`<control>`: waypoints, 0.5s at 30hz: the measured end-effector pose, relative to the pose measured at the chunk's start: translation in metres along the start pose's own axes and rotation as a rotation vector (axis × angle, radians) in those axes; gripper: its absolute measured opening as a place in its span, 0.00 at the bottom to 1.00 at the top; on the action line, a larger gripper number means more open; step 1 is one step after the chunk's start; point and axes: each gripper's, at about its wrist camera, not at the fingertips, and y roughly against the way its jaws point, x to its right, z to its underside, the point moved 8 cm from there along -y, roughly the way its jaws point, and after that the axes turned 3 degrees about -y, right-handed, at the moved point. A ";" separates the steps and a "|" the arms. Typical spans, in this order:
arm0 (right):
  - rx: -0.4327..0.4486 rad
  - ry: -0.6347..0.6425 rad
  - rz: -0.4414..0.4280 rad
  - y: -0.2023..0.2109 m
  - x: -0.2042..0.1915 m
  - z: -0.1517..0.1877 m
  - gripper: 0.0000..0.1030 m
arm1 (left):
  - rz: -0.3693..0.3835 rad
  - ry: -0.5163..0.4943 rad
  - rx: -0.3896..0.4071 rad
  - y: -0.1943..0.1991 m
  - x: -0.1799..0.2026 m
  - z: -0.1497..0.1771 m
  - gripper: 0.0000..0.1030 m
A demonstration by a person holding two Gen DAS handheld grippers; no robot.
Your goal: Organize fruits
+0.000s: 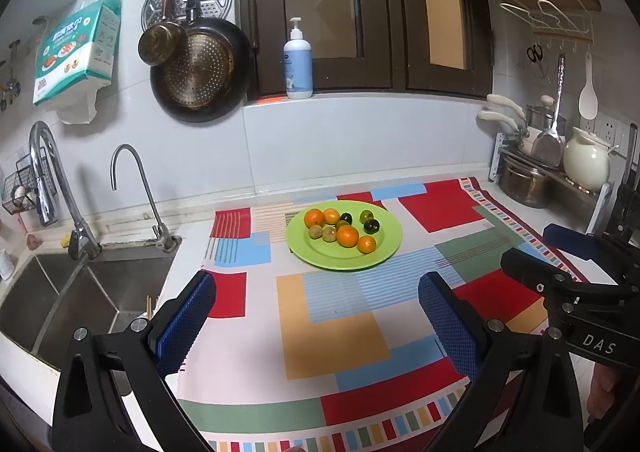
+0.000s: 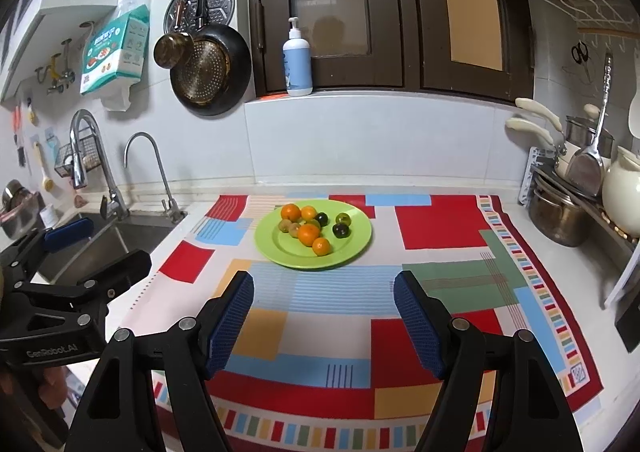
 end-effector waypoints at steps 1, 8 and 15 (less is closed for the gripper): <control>0.000 0.001 -0.001 0.001 0.000 0.000 0.71 | -0.001 0.001 0.002 0.001 0.001 0.000 1.00; 0.009 -0.005 0.002 0.005 0.004 0.001 0.76 | -0.009 -0.004 0.015 0.006 0.004 0.000 1.00; 0.006 -0.011 -0.006 0.006 0.006 0.001 0.76 | -0.013 -0.009 0.009 0.007 0.005 0.001 1.00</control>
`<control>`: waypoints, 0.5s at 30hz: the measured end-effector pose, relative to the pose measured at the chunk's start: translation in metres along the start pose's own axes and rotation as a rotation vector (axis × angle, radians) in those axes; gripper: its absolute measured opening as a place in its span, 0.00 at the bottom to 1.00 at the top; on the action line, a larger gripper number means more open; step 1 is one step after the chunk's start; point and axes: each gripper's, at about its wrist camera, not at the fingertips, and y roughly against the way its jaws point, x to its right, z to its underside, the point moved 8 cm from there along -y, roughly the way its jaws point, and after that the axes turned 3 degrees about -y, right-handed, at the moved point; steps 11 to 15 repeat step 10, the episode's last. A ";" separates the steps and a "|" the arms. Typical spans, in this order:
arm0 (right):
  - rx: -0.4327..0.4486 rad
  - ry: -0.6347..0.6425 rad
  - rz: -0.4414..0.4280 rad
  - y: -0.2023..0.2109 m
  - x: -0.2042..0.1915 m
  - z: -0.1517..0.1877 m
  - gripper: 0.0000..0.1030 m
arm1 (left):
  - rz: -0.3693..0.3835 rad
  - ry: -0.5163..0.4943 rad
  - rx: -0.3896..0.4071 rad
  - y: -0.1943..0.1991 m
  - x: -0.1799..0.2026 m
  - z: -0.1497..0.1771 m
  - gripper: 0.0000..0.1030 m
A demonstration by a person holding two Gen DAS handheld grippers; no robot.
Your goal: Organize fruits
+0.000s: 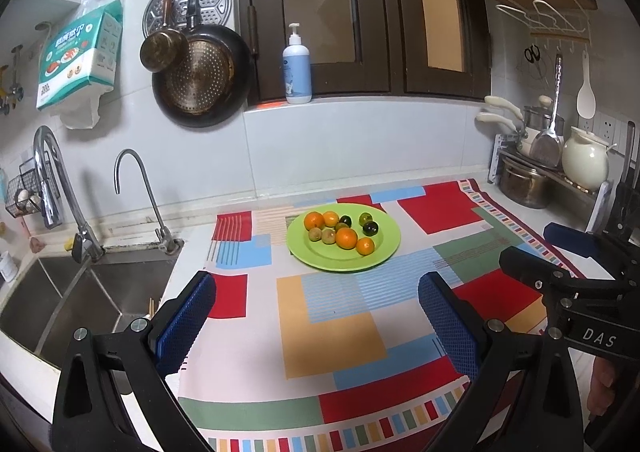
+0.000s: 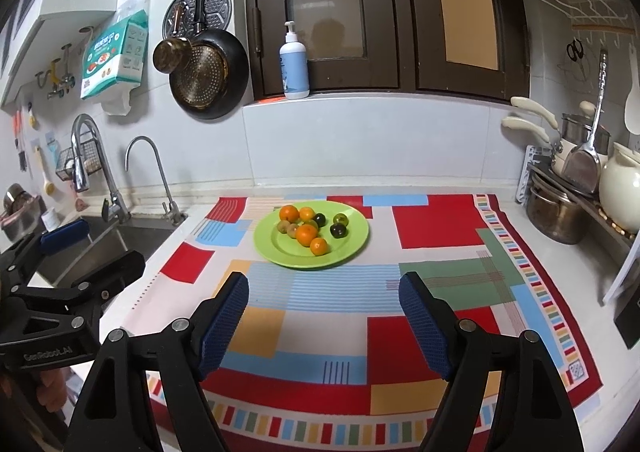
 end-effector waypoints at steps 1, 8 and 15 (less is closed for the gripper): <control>-0.002 0.000 -0.001 0.000 0.000 0.000 0.76 | 0.000 0.000 -0.004 -0.001 0.000 0.001 1.00; -0.007 0.019 0.006 -0.004 -0.005 -0.001 0.76 | -0.008 0.016 -0.010 -0.002 -0.005 0.002 1.00; -0.009 0.020 0.003 -0.006 -0.006 -0.002 0.76 | -0.016 0.017 -0.011 -0.003 -0.006 0.003 1.00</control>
